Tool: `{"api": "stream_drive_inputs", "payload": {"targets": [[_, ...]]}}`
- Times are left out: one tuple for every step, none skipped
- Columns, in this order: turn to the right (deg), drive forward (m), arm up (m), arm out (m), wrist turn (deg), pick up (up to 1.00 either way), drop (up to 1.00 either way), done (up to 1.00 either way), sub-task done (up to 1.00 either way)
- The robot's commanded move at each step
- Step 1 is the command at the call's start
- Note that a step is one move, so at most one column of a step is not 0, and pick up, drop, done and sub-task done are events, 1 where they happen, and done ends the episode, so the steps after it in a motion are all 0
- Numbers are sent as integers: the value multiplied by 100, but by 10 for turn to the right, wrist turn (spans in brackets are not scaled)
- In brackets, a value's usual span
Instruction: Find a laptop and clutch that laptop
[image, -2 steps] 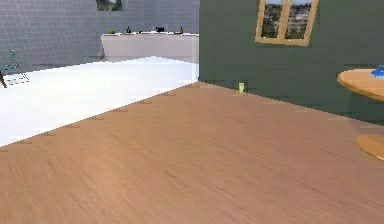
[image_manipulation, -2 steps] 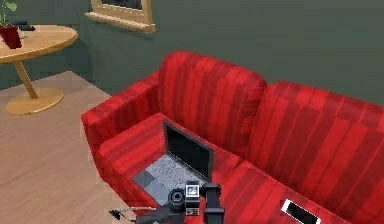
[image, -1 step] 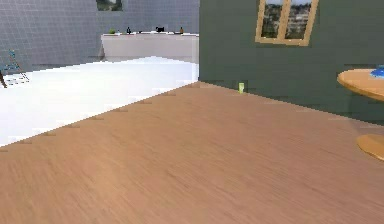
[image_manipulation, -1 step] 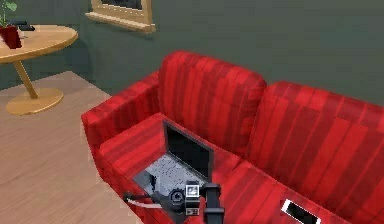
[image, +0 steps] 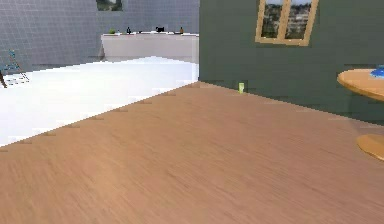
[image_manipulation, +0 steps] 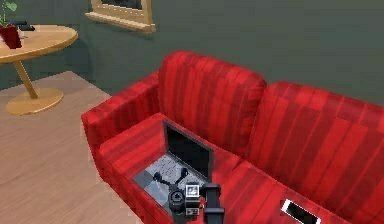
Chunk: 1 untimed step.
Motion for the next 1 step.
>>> {"api": "stream_drive_inputs", "payload": {"targets": [[0,0,-30,0,0,0,0,0,0]]}}
